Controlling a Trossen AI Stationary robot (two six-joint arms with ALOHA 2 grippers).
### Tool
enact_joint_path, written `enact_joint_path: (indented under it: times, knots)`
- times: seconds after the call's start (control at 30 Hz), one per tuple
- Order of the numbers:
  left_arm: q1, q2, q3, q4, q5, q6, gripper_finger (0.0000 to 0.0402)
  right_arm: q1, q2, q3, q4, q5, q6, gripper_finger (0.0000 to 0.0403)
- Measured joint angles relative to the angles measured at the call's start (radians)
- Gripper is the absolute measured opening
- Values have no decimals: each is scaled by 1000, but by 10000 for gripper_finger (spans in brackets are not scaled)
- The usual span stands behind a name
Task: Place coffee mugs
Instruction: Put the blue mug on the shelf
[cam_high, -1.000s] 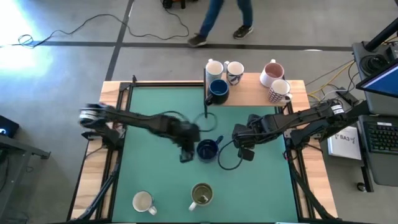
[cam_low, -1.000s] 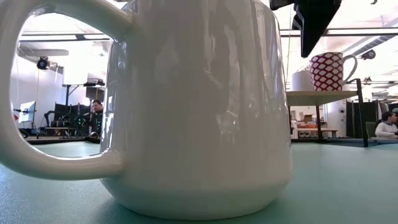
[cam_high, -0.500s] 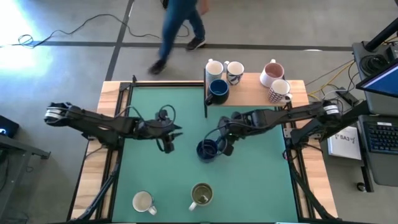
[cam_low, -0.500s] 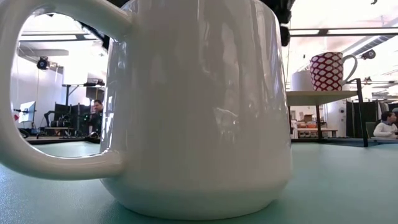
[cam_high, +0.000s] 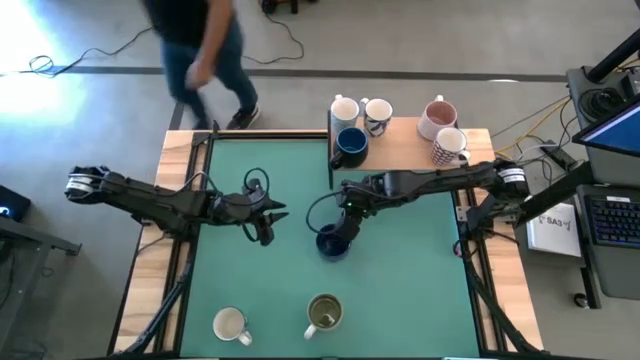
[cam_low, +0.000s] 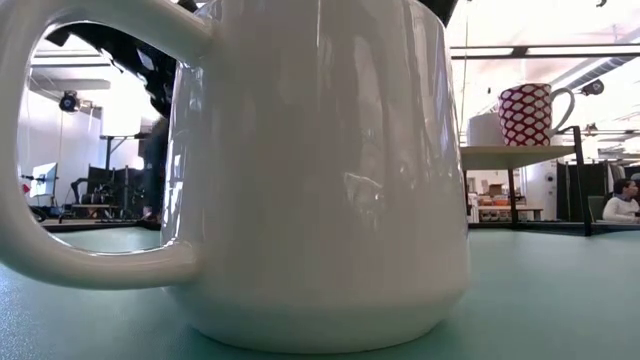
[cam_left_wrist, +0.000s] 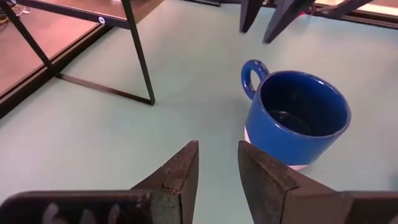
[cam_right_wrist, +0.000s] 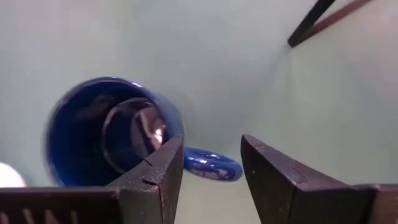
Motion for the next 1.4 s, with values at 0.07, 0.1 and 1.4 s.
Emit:
enact_joint_path:
  times: [0.07, 0.1, 1.4]
  knots:
    - [0, 0, -6, 17, 0, 0, 95, -9, 21, 0, 3, -6, 0, 148]
    - [0, 0, -8, 22, 0, 0, 95, -11, 29, 0, 4, -7, -1, 146]
    - [0, 18, -8, 20, 5, 1, 95, 14, 197, -6, 158, -89, -112, 104]
